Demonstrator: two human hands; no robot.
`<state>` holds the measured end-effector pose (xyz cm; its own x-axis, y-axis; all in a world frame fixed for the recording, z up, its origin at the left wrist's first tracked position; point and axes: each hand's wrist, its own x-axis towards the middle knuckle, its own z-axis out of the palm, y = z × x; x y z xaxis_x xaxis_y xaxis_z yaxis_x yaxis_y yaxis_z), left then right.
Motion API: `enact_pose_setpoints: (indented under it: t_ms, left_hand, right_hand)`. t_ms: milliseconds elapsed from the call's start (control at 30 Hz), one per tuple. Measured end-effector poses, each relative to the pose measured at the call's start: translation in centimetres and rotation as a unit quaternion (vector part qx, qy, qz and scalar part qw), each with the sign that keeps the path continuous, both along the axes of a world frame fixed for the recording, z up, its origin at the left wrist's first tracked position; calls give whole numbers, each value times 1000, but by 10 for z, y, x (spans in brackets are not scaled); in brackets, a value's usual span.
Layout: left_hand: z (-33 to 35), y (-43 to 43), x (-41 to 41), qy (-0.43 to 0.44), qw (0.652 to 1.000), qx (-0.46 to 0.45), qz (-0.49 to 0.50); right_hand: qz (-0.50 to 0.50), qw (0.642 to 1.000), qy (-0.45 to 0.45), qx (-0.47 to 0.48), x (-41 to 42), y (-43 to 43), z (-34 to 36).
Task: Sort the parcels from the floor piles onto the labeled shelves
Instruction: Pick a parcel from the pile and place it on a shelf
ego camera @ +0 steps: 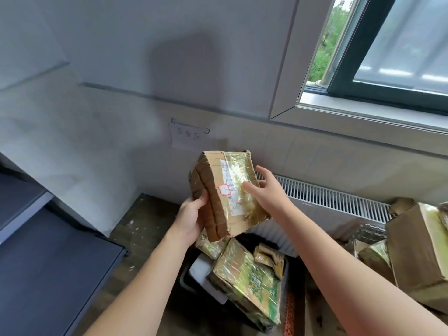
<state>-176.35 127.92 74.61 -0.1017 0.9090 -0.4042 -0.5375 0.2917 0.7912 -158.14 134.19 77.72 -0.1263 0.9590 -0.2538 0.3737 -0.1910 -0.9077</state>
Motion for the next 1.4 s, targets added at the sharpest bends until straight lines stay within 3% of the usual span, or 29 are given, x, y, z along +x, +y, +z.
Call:
enact_pose_setpoints:
  t_ms: [67, 233, 300, 433, 600, 667, 833, 1000, 1067, 1167, 1267, 1400]
  left_hand:
    - [4, 0, 1, 5, 1000, 4, 6]
    - [14, 3, 1, 147, 988, -13, 34]
    - [21, 1, 2, 164, 986, -7, 25]
    - [32, -4, -1, 162, 987, 16, 0]
    - [49, -12, -15, 236, 971, 34, 20]
    - [60, -17, -24, 278, 959, 35, 27]
    - [91, -35, -53, 363, 931, 30, 12]
    - [116, -65, -85, 483, 871, -22, -79]
    - [124, -84, -100, 511, 853, -41, -97]
    - [134, -116, -127, 516, 849, -70, -88]
    - [137, -147, -162, 554, 826, -94, -47]
    - [143, -188, -201, 616, 766, -122, 137]
  right_hand:
    - [-4, 999, -21, 42, 0, 0, 2]
    - [-60, 994, -24, 85, -1, 0, 4]
    - [-70, 993, -26, 94, -4, 0, 6]
    - [-64, 991, -25, 114, -13, -2, 17]
    - [-23, 995, -33, 93, -30, -1, 33]
    - [10, 992, -85, 94, -39, 0, 41]
    - [130, 920, -266, 255, -71, -4, 72]
    - [401, 805, -319, 298, -117, -16, 89]
    - [464, 777, -297, 305, -139, -27, 93]
    - [497, 776, -231, 313, -170, -49, 99]
    - [489, 771, -238, 332, -203, -71, 103]
    - [437, 797, -235, 343, -249, -99, 115]
